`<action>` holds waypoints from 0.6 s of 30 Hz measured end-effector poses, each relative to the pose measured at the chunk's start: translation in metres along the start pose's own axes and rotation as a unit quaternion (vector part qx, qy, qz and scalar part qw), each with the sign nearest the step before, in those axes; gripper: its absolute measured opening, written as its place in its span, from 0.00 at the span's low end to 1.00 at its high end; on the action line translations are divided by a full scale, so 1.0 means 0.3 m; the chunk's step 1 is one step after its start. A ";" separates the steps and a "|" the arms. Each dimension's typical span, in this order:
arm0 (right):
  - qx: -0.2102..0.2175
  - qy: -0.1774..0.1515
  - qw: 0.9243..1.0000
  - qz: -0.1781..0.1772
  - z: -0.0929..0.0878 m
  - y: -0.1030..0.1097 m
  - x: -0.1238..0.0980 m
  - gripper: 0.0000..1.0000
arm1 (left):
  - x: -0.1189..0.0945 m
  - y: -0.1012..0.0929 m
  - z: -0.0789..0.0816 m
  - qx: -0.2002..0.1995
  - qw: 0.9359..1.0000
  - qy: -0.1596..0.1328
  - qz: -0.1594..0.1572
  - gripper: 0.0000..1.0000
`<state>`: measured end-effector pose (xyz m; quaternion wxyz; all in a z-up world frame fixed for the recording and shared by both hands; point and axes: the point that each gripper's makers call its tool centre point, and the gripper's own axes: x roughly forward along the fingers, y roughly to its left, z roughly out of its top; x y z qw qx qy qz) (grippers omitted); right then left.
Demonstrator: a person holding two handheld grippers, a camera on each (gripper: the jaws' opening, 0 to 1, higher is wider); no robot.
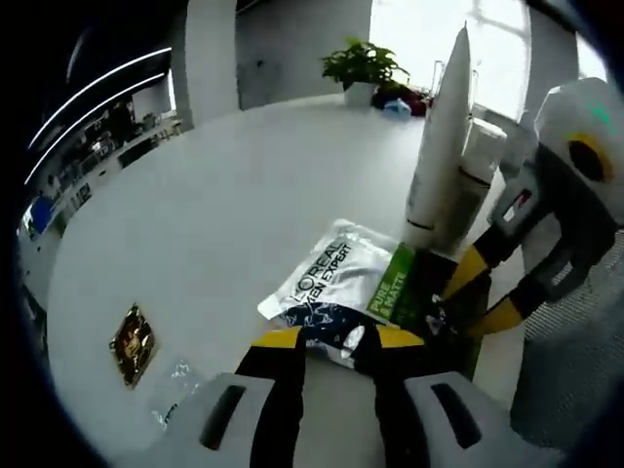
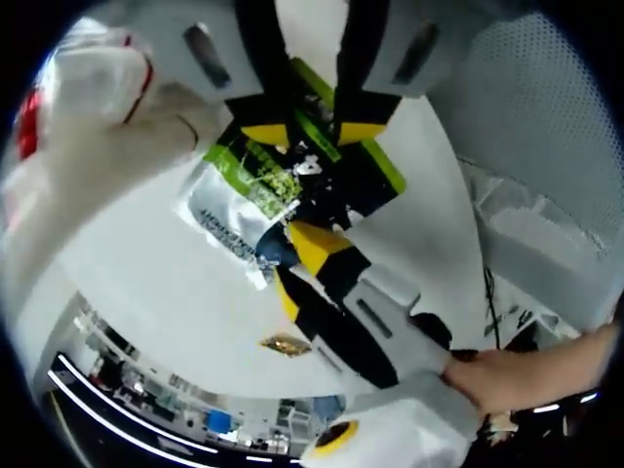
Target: Arrange the skincare products in the storage area until every visible bottle or jar stands upright without overlapping.
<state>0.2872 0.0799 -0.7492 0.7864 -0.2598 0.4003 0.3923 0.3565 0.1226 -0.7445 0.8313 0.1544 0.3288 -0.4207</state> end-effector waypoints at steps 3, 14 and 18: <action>0.001 -0.002 1.000 0.000 0.000 0.000 0.000 0.17 | 0.000 -0.006 0.004 -0.001 1.000 0.007 -0.002 0.21; -0.002 -0.006 1.000 -0.001 -0.003 -0.001 -0.001 0.17 | 0.000 -0.015 0.006 0.022 1.000 0.010 0.006 0.20; -0.003 -0.005 1.000 -0.003 -0.004 -0.001 -0.002 0.17 | -0.018 -0.010 0.007 0.065 0.997 0.037 0.013 0.28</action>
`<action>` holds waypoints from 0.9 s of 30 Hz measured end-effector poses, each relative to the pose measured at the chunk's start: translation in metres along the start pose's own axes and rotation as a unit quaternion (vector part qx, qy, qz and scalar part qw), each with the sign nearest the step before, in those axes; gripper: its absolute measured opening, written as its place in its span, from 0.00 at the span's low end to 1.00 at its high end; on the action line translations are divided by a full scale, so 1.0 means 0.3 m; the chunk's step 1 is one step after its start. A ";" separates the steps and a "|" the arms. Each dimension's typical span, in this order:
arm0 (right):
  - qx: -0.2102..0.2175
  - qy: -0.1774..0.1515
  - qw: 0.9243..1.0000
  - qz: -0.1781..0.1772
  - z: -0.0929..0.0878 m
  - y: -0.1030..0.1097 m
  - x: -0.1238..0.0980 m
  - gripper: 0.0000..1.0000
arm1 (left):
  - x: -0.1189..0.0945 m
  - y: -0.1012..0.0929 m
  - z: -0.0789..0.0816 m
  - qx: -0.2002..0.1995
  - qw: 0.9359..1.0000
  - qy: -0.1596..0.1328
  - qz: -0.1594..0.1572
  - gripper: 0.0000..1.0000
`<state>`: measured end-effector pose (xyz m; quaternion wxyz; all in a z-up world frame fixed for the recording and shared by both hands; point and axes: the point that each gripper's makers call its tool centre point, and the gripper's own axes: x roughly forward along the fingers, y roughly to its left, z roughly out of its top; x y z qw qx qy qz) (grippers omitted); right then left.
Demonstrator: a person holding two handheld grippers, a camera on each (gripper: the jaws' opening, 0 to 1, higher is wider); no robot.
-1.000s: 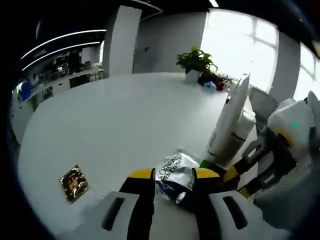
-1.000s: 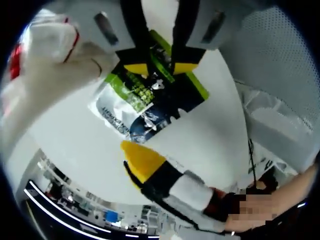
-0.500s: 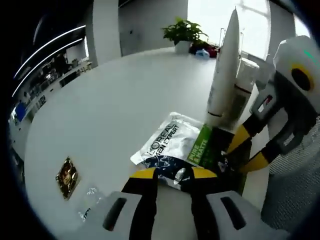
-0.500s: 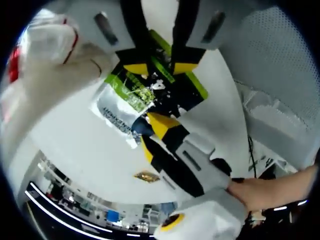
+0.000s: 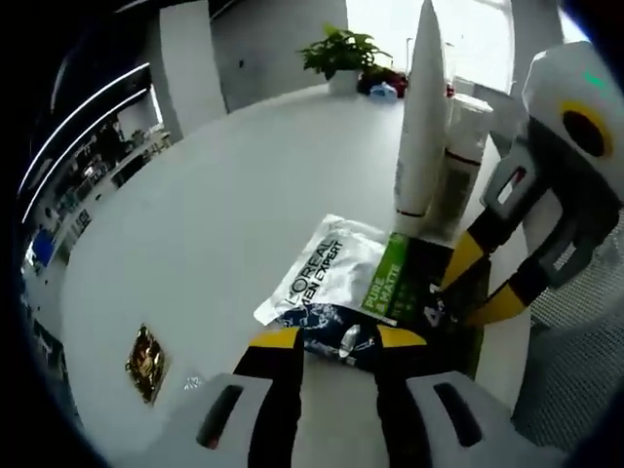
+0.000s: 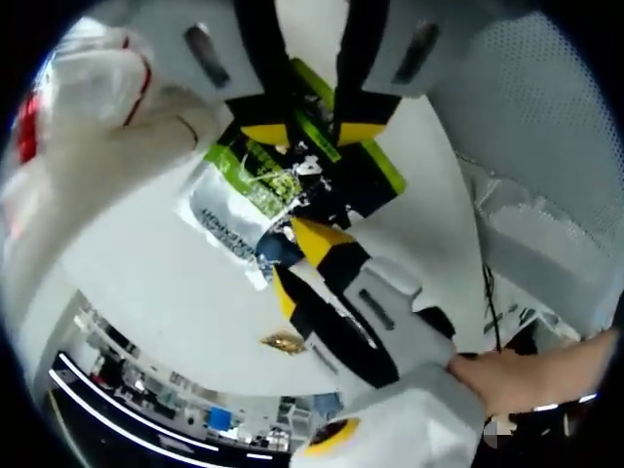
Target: Arrange the skincare products in the storage area until every visible bottle or jar stands upright without overlapping.
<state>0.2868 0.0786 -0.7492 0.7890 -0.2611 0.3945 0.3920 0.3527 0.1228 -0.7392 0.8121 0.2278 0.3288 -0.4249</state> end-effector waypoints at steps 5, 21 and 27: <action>-0.005 0.003 1.000 0.002 -0.001 0.000 0.000 0.17 | -0.085 -0.009 0.043 0.000 1.000 -0.029 0.000 0.32; 0.005 0.011 1.000 0.015 0.002 0.000 -0.001 0.19 | -0.305 -0.002 0.091 -0.046 0.995 -0.086 0.028 0.38; 0.000 -0.029 1.000 0.012 0.070 0.007 -0.076 0.20 | -0.331 0.018 0.083 -0.060 0.993 -0.091 0.043 0.39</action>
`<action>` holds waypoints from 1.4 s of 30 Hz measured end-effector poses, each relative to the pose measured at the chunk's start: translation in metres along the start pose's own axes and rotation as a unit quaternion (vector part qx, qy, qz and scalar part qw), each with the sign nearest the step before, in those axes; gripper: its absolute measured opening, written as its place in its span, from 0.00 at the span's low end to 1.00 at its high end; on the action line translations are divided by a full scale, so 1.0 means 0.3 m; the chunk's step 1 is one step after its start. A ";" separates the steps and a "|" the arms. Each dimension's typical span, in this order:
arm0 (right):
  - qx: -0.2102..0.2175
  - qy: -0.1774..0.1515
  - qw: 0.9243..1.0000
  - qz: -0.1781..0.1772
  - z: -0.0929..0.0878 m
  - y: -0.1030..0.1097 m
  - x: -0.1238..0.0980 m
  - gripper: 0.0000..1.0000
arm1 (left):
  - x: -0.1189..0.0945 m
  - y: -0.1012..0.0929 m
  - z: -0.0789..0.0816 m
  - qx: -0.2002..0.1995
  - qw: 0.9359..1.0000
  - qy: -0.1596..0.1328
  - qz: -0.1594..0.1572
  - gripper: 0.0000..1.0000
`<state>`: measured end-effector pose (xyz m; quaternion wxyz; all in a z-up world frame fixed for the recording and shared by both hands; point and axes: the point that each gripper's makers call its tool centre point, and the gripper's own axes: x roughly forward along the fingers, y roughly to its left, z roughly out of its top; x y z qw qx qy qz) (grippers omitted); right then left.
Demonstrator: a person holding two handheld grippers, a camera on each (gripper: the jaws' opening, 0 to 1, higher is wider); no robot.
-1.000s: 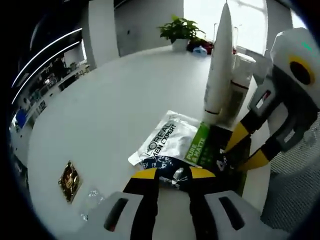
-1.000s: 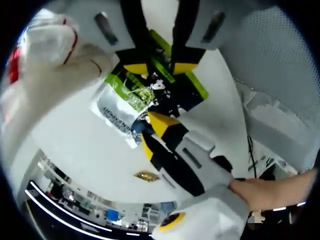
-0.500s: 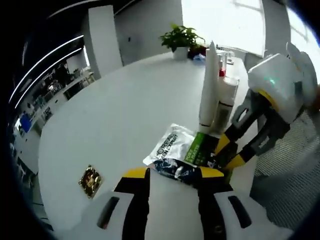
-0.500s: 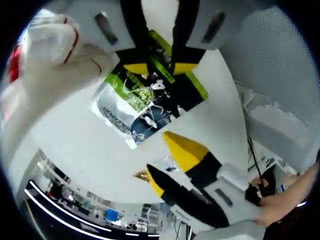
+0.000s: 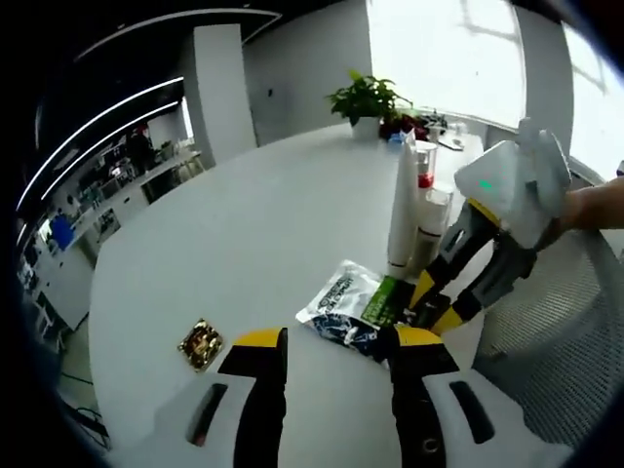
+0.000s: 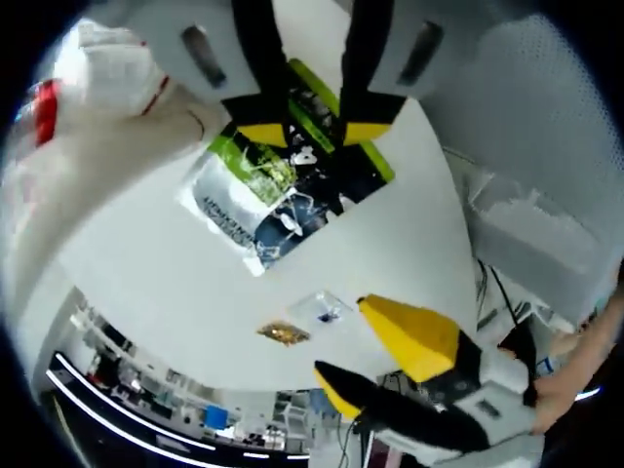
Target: Arrange the skincare products in the storage area until every visible bottle or jar stands upright without overlapping.
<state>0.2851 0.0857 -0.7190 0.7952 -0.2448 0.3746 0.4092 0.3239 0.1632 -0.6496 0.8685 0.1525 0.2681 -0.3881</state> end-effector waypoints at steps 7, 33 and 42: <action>-0.003 -0.055 0.998 -0.010 0.073 -0.001 -0.147 0.22 | -0.025 0.000 0.004 -0.007 1.000 0.001 0.008 0.41; 0.110 -0.186 0.955 -0.204 -0.024 -0.272 -0.664 0.40 | -0.166 0.052 0.060 -0.001 0.999 0.004 0.044 0.73; 0.134 -0.157 0.953 -0.221 -0.121 -0.322 -0.625 0.55 | -0.193 0.059 0.011 0.012 0.998 0.031 0.050 0.87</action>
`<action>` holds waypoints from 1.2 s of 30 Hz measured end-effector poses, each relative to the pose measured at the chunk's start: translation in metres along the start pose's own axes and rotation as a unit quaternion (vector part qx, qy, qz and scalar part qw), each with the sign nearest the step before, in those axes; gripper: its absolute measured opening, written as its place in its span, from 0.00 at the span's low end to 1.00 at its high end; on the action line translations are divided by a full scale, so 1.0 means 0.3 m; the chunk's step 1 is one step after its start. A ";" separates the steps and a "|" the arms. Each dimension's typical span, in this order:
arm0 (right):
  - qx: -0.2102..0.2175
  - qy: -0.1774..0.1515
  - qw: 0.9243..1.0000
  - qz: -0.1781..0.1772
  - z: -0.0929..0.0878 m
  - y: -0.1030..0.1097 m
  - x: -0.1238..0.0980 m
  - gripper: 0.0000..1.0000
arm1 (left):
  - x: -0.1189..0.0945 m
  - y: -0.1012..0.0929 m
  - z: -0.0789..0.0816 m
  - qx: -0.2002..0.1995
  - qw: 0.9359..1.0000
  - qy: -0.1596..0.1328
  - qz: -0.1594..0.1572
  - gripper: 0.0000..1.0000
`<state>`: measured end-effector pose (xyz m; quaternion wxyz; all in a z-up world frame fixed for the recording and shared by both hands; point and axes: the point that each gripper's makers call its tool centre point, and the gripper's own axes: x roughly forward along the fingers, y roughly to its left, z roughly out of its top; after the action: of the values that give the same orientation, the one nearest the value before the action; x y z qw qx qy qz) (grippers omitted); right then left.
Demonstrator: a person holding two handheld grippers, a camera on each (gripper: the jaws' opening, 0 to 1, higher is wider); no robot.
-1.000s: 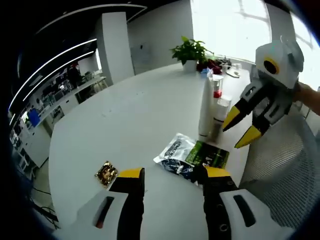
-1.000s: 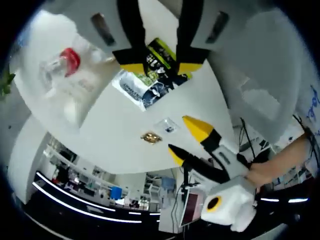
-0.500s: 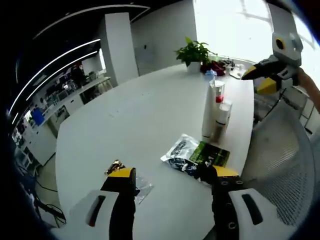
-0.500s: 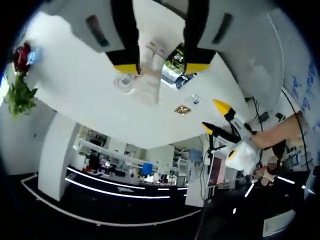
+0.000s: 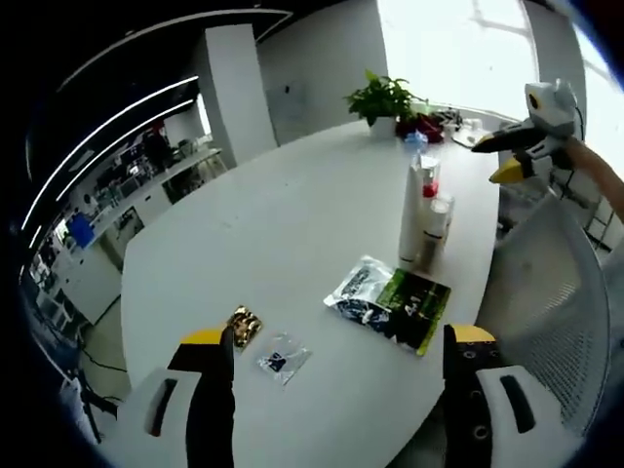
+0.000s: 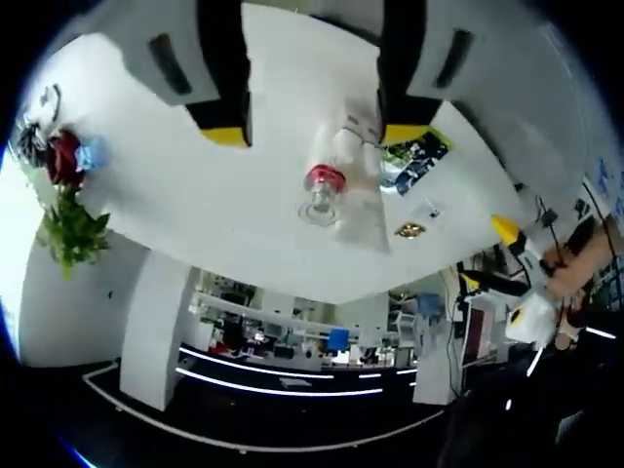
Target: Arrange the skincare products in the storage area until every visible bottle or jar stands upright without overlapping.
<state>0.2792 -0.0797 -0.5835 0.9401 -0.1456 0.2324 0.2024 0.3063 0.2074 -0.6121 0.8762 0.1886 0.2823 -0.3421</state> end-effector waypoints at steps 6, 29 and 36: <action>0.008 0.011 1.000 0.009 -0.022 0.000 0.024 0.67 | -0.014 -0.008 -0.022 -0.014 1.000 0.002 -0.003 0.93; 0.023 0.030 0.999 0.022 -0.044 0.029 0.075 0.97 | -0.004 -0.011 -0.099 -0.045 0.999 0.001 -0.020 0.97; 0.034 0.030 0.999 0.025 -0.046 0.037 0.085 1.00 | 0.023 0.009 -0.119 -0.064 0.998 0.002 -0.030 0.97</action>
<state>0.2896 -0.0672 -0.6099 0.9318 -0.1135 0.2711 0.2130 0.2993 0.2245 -0.6435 0.8754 0.1247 0.3108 -0.3487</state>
